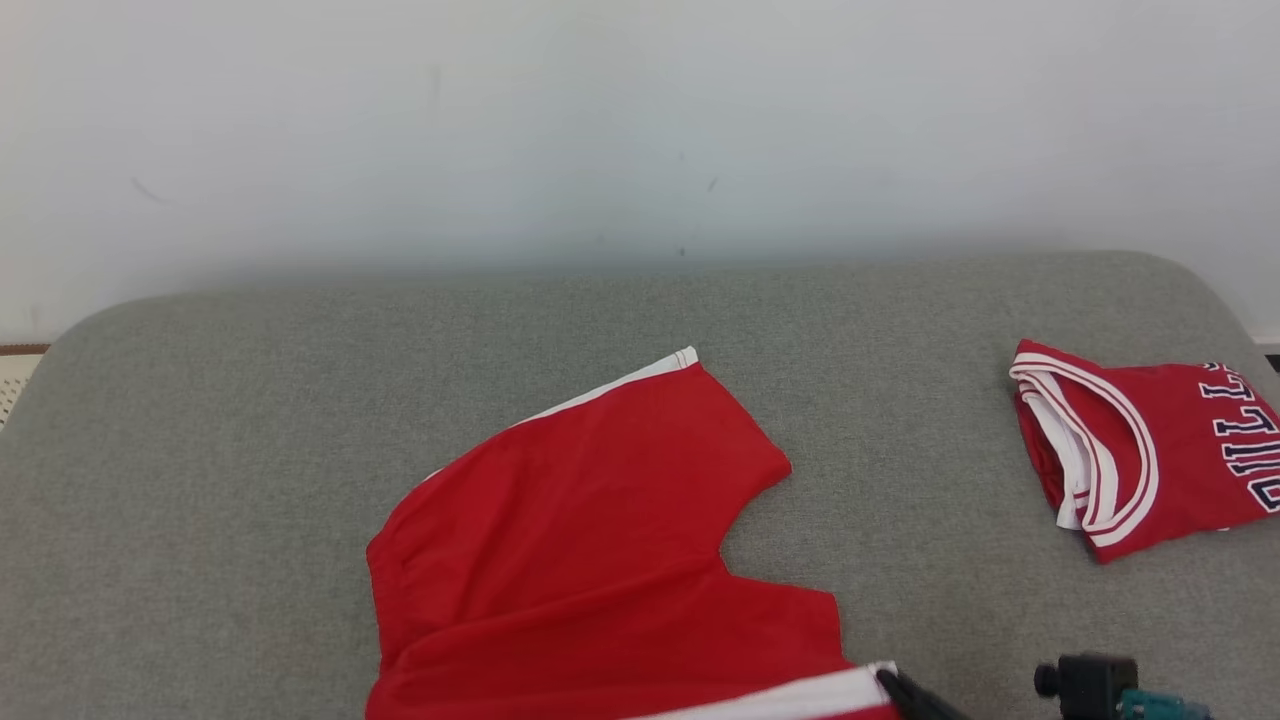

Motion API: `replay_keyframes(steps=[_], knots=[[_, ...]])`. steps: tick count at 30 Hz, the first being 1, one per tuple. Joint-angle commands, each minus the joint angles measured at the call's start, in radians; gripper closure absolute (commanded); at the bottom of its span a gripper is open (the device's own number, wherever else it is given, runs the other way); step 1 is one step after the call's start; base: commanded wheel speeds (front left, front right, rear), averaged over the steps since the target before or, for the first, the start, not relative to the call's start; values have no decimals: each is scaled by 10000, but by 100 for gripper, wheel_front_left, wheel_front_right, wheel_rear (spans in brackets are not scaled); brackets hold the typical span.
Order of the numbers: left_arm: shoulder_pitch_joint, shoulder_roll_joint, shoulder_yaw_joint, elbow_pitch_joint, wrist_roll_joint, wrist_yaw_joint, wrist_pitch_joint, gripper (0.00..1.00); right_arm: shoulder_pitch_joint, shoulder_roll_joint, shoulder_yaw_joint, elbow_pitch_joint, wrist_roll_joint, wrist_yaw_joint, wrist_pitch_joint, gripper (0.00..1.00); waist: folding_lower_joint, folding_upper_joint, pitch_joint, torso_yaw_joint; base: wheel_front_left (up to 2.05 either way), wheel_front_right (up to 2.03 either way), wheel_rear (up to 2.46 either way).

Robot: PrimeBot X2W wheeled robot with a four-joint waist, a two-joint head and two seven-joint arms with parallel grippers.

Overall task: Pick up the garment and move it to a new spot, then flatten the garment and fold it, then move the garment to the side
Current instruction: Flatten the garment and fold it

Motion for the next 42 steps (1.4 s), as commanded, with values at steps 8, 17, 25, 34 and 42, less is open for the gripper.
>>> replay_keyframes(steps=[8, 17, 25, 34, 42], knots=[[-661, -470, 854, -1160, 578, 2, -7, 100, -605, 721, -2632, 170, -2302, 3, -5, 100, 1, 0, 405, 564, 0, 0, 0], [-1925, -775, 759, -1385, 438, 2, -7, 100, -2298, 1436, -3398, 1605, -3294, 3, -4, 100, 1, 0, 1489, 1371, 0, 0, 0], [-3868, -1124, 259, -797, 526, 2, -7, 100, -4299, 1738, -3132, 2775, -3845, 3, -4, 100, 1, 0, 2760, 1982, 0, 0, 0], [-4960, -1763, 1164, -161, 1093, 2, -7, 100, -6020, 1876, -2851, 3858, -4098, 3, -4, 100, 1, 0, 3719, 2303, 0, 0, 0], [-5442, -2232, 1358, -154, 1422, 2, -7, 100, -7229, 2086, -2993, 4787, -4629, 3, -4, 100, 1, 0, 4415, 2556, 0, 0, 0]])
